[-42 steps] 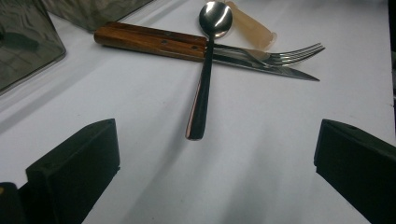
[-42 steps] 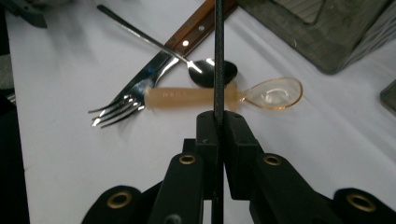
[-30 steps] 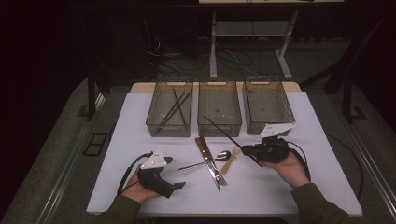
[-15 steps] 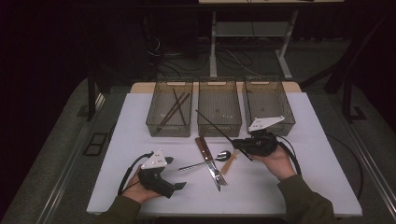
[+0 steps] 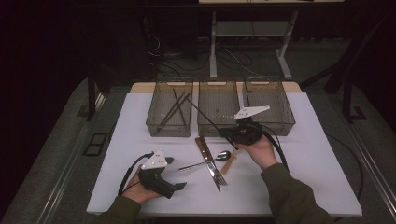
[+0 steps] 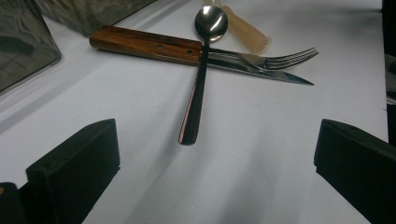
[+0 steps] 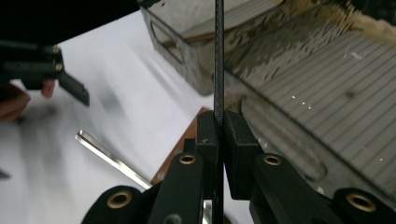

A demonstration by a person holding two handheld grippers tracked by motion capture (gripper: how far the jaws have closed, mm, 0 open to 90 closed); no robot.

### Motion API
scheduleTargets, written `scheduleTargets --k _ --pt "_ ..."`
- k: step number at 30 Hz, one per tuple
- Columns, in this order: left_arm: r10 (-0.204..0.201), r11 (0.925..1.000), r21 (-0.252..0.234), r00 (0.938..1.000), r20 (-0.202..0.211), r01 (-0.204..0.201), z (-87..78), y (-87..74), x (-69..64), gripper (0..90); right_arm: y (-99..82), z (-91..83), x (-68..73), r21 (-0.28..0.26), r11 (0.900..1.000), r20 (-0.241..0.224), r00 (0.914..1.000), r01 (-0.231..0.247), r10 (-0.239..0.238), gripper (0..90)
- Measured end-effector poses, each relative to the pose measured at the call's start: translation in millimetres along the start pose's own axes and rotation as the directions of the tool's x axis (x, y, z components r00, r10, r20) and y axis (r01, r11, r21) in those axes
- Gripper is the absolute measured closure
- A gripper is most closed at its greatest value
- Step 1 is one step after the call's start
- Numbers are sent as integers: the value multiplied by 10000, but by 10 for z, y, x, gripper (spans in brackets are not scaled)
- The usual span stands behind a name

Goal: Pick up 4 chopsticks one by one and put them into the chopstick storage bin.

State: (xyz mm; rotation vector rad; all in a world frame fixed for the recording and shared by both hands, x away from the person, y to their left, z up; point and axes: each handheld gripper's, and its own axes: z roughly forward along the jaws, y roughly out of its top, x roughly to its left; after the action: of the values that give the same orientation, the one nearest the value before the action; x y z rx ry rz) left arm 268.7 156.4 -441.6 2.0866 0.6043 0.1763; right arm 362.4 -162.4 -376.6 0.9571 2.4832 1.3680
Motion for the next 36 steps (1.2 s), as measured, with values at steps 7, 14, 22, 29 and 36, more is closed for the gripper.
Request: scheduleTargets --k 7,14,22,29,36 --pt "20 10000 -13 10000 -20 -20 3 2 1 0 189 113 14 -293 9995 98 9999 -110 113 853" --pt "49 10000 32 10000 -32 -49 2 7 6 0 420 221 0 -427 9990 385 9991 -157 173 853" --pt "37 10000 -50 10000 -84 -37 1 5 10 0 647 425 -4 -374 9992 618 9979 -150 173 853" --pt "133 9999 6 9998 -113 -133 -7 9 22 0 817 648 -54 -315 9988 841 9957 -365 391 853" --pt "100 9999 -66 9998 -175 -101 -24 10 40 0 995 892 -55 -375 9982 888 9948 -464 496 853"
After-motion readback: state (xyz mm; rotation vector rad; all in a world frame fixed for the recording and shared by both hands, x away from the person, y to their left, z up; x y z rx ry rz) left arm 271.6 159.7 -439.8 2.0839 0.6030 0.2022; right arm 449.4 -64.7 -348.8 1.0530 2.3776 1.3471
